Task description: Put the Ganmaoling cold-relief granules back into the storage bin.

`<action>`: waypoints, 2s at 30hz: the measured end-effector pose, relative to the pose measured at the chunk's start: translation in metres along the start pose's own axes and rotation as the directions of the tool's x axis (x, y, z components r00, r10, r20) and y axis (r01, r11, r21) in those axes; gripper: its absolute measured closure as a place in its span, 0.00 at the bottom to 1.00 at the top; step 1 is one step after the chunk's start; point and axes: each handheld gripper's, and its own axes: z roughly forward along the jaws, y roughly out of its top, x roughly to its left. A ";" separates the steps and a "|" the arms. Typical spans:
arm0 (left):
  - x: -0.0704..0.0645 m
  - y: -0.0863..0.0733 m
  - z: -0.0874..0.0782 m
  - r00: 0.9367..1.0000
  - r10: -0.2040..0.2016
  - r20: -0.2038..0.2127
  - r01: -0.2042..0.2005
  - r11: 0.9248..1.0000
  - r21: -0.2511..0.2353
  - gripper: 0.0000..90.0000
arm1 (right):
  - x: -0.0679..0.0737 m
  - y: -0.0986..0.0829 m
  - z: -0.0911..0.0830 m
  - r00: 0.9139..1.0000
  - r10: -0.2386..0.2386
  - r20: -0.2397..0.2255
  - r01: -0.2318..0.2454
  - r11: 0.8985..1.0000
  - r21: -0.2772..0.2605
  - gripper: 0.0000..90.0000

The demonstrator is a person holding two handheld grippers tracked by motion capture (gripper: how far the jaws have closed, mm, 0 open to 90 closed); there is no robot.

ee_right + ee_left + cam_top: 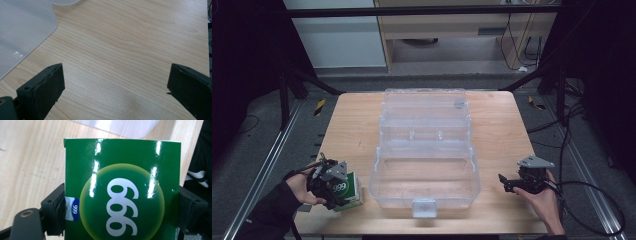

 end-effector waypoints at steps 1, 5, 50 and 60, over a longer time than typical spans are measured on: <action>0.000 0.001 -0.003 1.000 0.000 -0.005 0.000 1.000 -0.005 0.17 | 0.000 0.000 0.000 1.000 0.001 0.001 -0.001 1.000 -0.001 0.02; 0.000 0.006 -0.017 1.000 0.004 -0.020 -0.004 1.000 -0.026 0.17 | 0.000 0.000 0.000 1.000 -0.002 0.001 0.002 1.000 0.000 0.02; -0.007 0.098 -0.073 0.990 0.115 -0.075 -0.125 0.983 -0.132 0.17 | 0.000 -0.002 0.000 1.000 -0.001 0.002 0.001 1.000 -0.001 0.02; -0.007 0.120 -0.060 0.988 0.146 -0.056 -0.152 0.980 -0.124 0.17 | 0.000 -0.003 0.001 1.000 0.001 0.002 -0.001 1.000 0.001 0.02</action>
